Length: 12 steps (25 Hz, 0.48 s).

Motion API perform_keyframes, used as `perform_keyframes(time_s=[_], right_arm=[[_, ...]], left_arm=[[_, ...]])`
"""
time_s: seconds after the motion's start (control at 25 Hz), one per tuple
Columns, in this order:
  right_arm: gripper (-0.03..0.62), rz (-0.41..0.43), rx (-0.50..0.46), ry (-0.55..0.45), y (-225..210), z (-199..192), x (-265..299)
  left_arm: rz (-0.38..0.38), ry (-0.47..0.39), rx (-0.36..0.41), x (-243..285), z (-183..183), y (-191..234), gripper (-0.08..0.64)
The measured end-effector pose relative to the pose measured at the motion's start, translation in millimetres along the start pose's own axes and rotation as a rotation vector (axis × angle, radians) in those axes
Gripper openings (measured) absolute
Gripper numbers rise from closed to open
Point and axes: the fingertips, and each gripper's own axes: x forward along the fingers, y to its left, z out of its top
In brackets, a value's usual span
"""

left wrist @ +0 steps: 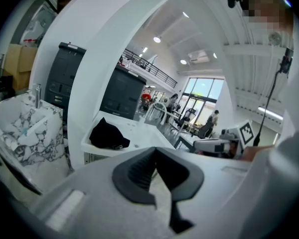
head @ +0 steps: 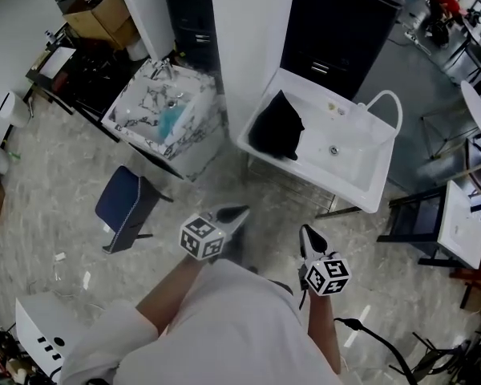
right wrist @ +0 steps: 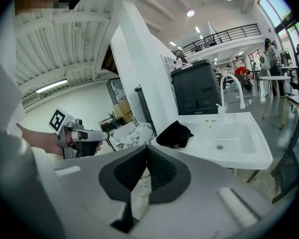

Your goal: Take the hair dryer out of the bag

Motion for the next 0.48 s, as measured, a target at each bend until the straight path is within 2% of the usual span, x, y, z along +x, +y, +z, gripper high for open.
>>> perform_keyframes(time_s=[0.48], right_arm=[[0.005, -0.095, 0.008, 0.015, -24.8, 50.5, 71.2]], left_arm=[[-0.066, 0.052, 0.025, 41.2, 51.4, 77.3, 0.0]])
